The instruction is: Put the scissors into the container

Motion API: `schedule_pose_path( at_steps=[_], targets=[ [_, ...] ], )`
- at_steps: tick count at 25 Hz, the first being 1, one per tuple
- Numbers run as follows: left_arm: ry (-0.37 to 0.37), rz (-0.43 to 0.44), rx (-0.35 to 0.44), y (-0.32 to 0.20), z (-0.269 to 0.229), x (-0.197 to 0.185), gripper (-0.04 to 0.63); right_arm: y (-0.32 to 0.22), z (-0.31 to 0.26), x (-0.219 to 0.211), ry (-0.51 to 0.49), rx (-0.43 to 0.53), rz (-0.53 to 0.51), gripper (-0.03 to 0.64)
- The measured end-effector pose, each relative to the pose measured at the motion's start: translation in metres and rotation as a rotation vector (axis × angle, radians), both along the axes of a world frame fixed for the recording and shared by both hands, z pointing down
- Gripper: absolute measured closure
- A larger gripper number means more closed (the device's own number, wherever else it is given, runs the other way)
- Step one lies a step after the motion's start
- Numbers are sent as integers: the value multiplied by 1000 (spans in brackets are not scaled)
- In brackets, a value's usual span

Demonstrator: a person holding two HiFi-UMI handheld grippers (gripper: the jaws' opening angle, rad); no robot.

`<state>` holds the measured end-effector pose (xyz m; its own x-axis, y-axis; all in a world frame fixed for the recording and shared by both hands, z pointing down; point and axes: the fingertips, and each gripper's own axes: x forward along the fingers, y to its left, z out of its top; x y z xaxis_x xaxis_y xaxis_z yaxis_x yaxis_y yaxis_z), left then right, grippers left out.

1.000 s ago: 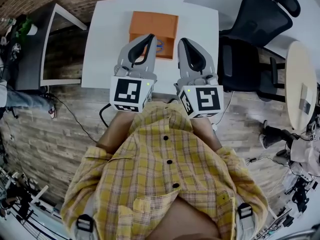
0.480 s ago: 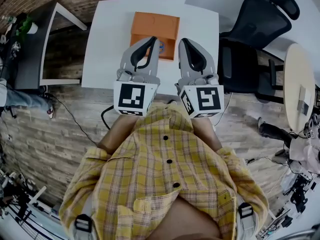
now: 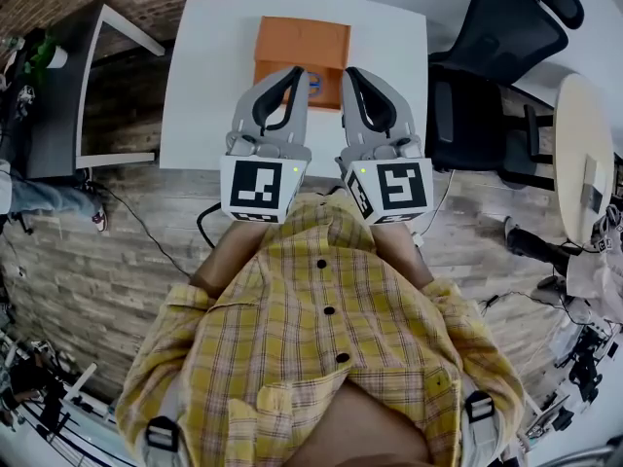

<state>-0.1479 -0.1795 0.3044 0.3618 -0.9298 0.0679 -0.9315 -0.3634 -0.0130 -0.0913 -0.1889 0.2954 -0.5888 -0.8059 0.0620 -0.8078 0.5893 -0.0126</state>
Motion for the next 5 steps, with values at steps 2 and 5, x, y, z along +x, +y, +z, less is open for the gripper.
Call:
schedule_pose_path(
  at_steps=[2, 5],
  targets=[
    [-1, 3, -1, -1, 1, -4, 591, -1, -1, -4, -1, 2, 4, 611],
    [-1, 3, -1, -1, 4, -15, 591, -2, 1, -14, -1, 4, 5, 611]
  ],
)
